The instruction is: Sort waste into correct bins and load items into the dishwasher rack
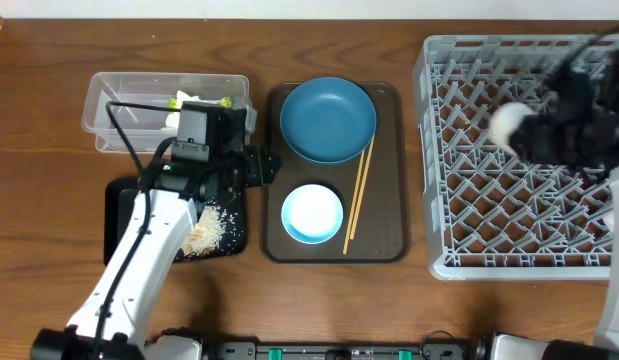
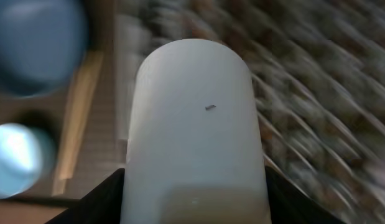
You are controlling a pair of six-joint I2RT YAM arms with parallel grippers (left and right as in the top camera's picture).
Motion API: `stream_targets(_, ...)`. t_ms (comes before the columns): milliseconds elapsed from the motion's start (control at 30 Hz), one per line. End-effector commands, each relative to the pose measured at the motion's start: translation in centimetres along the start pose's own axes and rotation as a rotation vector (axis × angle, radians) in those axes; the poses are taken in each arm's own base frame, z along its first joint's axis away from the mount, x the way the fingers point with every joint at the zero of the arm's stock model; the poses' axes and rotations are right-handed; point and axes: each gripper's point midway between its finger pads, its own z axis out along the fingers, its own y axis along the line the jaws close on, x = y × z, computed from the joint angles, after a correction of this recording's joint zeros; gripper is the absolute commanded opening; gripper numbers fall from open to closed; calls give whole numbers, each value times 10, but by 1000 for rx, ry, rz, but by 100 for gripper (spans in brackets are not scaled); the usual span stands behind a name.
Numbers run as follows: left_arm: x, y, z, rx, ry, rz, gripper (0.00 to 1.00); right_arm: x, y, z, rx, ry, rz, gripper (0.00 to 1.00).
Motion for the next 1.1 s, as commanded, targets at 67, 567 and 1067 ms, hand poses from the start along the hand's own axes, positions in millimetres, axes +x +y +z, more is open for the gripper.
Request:
stream_targets(67,-4,14,-2,-80,-21,21,47,19,-74,1,281,87,215,17)
stream_targets(567,-3,14,-2,-82,-18,20,47,78,-144,41,318,367,491,18)
stream_targets(1067,-3,14,-2,-83,-16,19,53,77,-136,73,184,412,550,82)
